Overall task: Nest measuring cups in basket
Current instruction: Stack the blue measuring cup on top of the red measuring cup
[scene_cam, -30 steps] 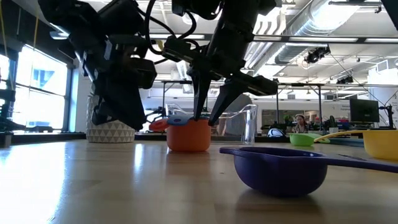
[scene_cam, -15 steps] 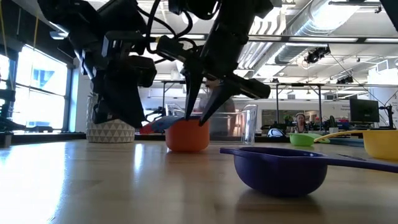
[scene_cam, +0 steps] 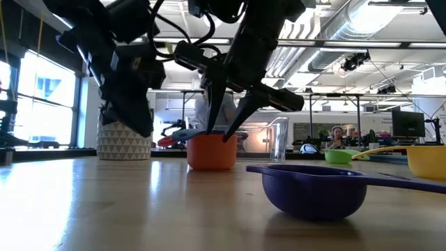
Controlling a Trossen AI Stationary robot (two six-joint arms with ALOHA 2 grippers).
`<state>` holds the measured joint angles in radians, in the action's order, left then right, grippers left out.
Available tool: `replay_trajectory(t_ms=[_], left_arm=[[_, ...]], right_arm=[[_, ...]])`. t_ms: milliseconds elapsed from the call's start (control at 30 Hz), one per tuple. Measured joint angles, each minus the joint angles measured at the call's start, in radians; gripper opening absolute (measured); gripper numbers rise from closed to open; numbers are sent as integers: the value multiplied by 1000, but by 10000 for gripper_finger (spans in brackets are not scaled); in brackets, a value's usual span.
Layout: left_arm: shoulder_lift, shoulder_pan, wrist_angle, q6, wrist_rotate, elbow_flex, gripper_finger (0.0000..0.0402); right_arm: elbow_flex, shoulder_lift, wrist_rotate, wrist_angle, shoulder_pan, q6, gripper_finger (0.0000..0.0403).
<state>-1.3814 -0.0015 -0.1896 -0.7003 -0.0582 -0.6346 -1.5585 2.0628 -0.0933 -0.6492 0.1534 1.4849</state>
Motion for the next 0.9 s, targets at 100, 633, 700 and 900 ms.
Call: replay_trajectory(t_ms=[100, 633, 700, 900], left_arm=[[-36, 12, 26, 5, -11, 0, 60], [-177, 15, 220, -20, -88, -1, 60], [-184, 15, 227, -21, -90, -1, 60], [-183, 14, 238, -3, -91, -1, 60]], right_arm=[[0, 0, -3, 7, 5, 9, 99], [3, 0, -29, -4, 4, 36, 99], [3, 0, -29, -12, 4, 36, 99], [4, 0, -25, 0, 4, 16, 99]])
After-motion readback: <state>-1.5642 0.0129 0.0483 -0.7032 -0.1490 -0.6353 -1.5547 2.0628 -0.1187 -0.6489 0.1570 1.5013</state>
